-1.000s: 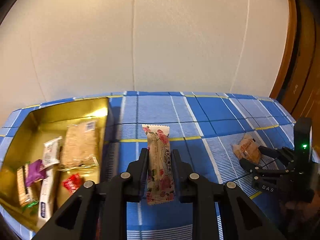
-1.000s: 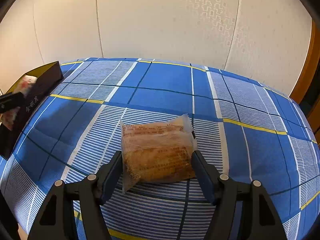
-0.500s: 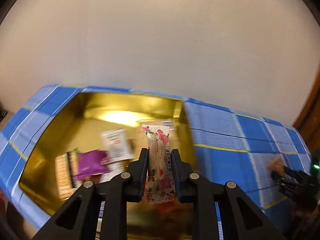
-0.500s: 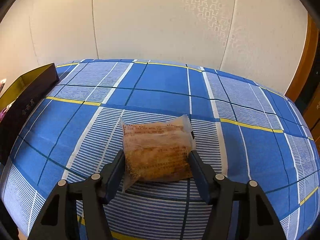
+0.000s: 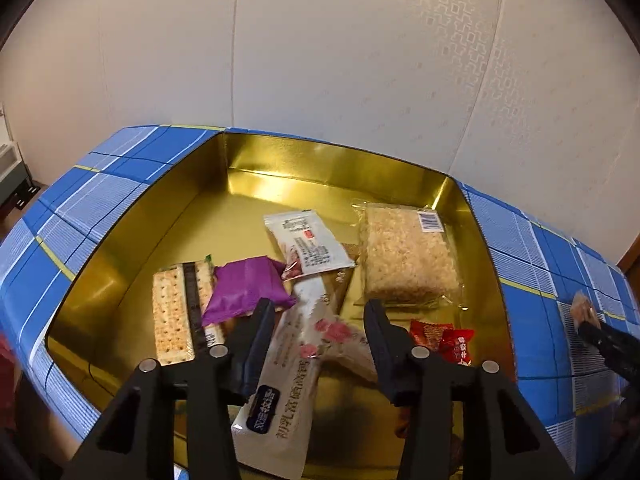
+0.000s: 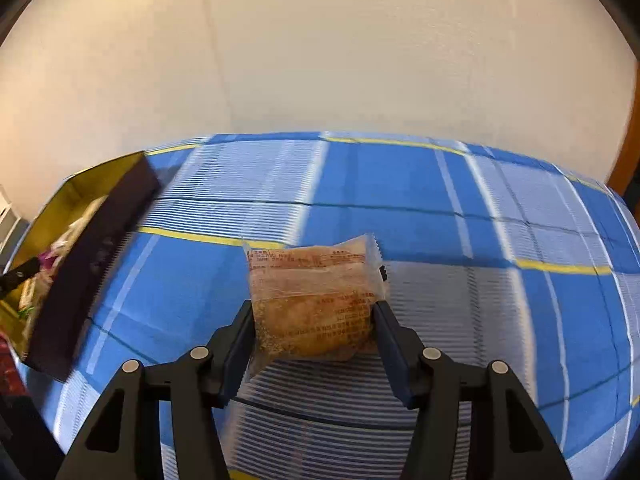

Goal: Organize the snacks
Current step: 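Drop the pink floral bar into the gold tin with the left tool, then lower the bread pack into the gold tin and open the right tool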

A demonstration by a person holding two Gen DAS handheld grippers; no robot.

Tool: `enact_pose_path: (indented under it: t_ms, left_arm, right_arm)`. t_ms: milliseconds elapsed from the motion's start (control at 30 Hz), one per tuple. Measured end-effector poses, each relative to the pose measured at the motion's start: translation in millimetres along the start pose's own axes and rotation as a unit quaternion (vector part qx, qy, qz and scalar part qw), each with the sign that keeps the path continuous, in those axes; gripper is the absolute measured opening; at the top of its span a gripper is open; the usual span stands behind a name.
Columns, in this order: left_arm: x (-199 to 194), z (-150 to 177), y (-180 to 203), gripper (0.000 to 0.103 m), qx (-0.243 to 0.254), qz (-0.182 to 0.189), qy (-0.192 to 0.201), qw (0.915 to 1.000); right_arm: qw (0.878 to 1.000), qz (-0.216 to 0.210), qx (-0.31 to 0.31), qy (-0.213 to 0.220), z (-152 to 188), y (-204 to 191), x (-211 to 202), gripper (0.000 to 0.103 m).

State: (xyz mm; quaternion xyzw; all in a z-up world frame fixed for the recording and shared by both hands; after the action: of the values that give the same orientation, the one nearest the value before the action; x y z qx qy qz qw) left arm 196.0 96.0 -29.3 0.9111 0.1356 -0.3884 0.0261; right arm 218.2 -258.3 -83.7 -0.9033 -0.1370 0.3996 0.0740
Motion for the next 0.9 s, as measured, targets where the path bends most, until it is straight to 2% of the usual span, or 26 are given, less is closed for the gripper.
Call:
enact_pose_path:
  t_ms: [67,200,333,467,700,900]
  left_arm:
    - [-1.4,0.5,-4.7,0.053,-0.009,0.001,0.002,1.0000]
    - [-9.5,-2.3,-9.9,0.055,-0.017,-0.003,0.011,0.9998]
    - [-17.4,-4.5,-17.0,0.058,-0.025,-0.005,0.019,0.9995]
    - [-23.4,-3.6,-25.6,0.058,-0.032,-0.006,0.023,0.9992]
    - [-26.9,-1.2,-44.2,0.059,-0.047,-0.009,0.024,0.9986]
    - [-32.8,-1.1,-59.2,0.067,-0.056,-0.020,0.028,0.9978]
  right_arm:
    - [1.000,-0.017,-0.018,0.002,-5.9,-21.2,1.2,0.058]
    - [0.997,-0.057,-0.058,0.013,-23.8,-68.0,0.3,0.058]
    - [0.989,-0.100,-0.103,0.025,-44.7,-119.5,0.1,0.058]
    - [0.982,-0.126,-0.136,0.028,-54.5,-160.5,3.3,0.058]
    - [0.973,-0.146,-0.178,0.012,-59.0,-213.8,22.8,0.059]
    - [0.970,-0.140,-0.197,-0.023,-55.1,-240.0,53.7,0.059]
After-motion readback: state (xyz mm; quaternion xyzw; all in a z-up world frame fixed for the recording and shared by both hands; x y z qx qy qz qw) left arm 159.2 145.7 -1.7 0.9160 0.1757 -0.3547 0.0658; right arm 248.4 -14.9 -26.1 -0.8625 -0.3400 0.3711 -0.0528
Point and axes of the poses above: each gripper's, at about its wrist camera, not at the fingertips, and x roughly the way its jaws point, y to its right, z to its underside, the point moved 3 cm from there along x, roughly the way its jaws point, and after that the axes turned 12 degrees about -z, right-handed, at the moved point
